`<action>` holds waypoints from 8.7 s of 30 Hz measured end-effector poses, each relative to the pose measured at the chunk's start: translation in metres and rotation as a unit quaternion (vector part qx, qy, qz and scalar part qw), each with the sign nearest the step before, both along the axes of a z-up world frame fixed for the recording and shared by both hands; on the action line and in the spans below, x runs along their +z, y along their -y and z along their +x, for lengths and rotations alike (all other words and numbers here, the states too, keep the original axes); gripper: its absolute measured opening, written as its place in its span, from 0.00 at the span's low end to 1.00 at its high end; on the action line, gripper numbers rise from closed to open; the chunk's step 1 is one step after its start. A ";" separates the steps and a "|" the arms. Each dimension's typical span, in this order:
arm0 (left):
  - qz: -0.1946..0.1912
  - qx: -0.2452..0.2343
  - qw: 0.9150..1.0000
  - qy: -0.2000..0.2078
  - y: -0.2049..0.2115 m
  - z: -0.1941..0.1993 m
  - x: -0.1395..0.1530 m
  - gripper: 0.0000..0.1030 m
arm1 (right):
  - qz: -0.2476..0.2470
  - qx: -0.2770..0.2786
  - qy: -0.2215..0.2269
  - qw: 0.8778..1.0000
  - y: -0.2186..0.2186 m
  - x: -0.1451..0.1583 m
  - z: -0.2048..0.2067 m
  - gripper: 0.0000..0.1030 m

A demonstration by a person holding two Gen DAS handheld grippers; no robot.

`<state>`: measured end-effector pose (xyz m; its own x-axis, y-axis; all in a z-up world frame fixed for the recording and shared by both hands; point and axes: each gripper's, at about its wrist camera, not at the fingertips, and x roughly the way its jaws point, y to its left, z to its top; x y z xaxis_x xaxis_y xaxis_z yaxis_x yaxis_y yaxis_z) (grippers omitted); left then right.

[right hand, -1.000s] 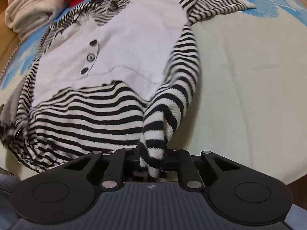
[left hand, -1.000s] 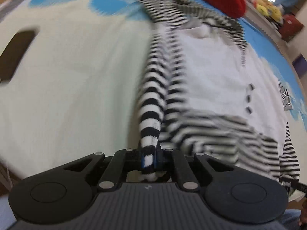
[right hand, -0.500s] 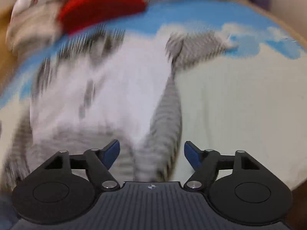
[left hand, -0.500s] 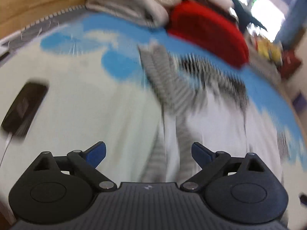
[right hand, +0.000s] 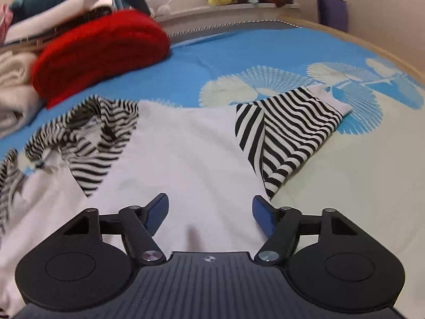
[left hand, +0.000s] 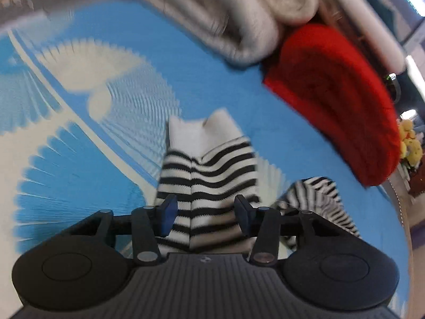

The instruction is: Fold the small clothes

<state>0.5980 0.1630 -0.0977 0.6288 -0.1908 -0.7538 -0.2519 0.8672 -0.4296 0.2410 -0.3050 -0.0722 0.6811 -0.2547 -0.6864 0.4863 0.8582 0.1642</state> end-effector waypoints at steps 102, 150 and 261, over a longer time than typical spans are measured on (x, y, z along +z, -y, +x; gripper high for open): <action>0.208 -0.130 0.969 0.016 0.006 -0.443 0.048 1.00 | 0.014 0.249 -0.023 0.968 -0.146 0.025 -0.196 0.74; 0.088 -0.331 0.934 0.101 0.247 -0.240 0.049 0.94 | 0.077 0.027 0.034 0.996 -0.009 0.021 -0.049 0.76; 0.092 -0.005 0.995 0.047 0.022 -0.242 0.077 1.00 | -0.093 0.018 0.015 0.995 0.016 0.014 -0.009 0.63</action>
<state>0.3559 0.1408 -0.0210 0.6968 -0.0614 -0.7147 -0.2091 0.9357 -0.2842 0.2323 -0.3213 -0.0587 0.7116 -0.3501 -0.6091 0.4522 0.8918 0.0157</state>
